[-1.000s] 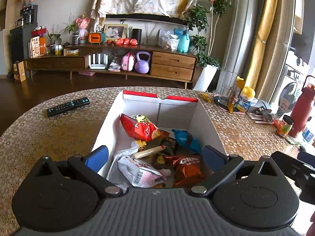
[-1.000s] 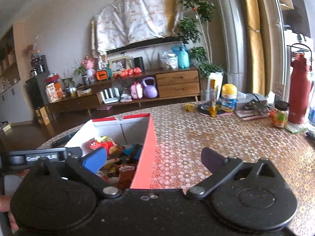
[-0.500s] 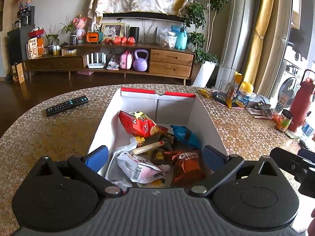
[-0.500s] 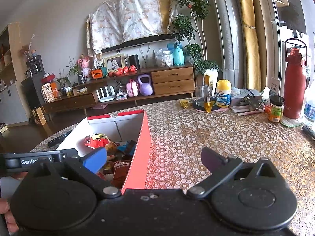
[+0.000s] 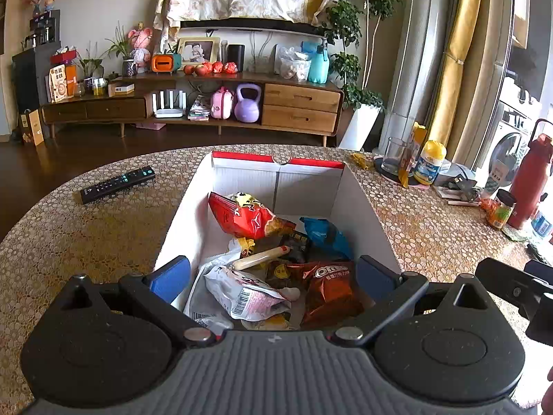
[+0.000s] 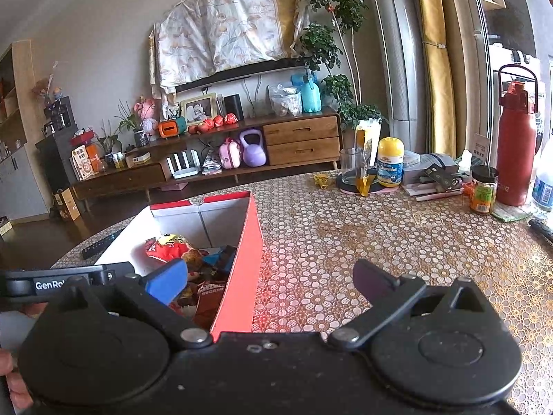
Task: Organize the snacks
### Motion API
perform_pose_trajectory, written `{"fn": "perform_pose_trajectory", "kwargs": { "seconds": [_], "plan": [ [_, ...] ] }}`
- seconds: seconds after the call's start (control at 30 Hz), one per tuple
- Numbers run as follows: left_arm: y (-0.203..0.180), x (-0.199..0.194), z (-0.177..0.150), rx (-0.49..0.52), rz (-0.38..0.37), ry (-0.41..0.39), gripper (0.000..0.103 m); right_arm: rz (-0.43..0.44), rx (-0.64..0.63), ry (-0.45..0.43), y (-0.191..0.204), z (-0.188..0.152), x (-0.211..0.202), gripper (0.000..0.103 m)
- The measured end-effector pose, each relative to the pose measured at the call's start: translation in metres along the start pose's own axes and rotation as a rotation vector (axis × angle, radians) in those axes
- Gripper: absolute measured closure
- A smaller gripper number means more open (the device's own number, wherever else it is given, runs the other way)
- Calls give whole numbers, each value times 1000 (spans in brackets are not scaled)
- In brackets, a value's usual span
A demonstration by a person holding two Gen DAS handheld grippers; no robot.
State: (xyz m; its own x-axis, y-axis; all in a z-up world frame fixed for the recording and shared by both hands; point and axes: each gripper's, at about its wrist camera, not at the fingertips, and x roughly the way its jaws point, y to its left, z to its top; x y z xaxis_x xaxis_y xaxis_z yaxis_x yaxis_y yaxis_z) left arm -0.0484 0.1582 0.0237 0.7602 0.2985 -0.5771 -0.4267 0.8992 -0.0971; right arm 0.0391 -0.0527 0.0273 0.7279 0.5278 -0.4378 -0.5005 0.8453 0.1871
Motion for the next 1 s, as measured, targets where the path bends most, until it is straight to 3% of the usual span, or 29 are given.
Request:
{"fn": "perform_pose_trajectory", "kwargs": {
  "seconds": [1.0],
  "plan": [
    [0,1,3,3,4,-1,0,-7,2,1,0,1,1,0]
  ]
}}
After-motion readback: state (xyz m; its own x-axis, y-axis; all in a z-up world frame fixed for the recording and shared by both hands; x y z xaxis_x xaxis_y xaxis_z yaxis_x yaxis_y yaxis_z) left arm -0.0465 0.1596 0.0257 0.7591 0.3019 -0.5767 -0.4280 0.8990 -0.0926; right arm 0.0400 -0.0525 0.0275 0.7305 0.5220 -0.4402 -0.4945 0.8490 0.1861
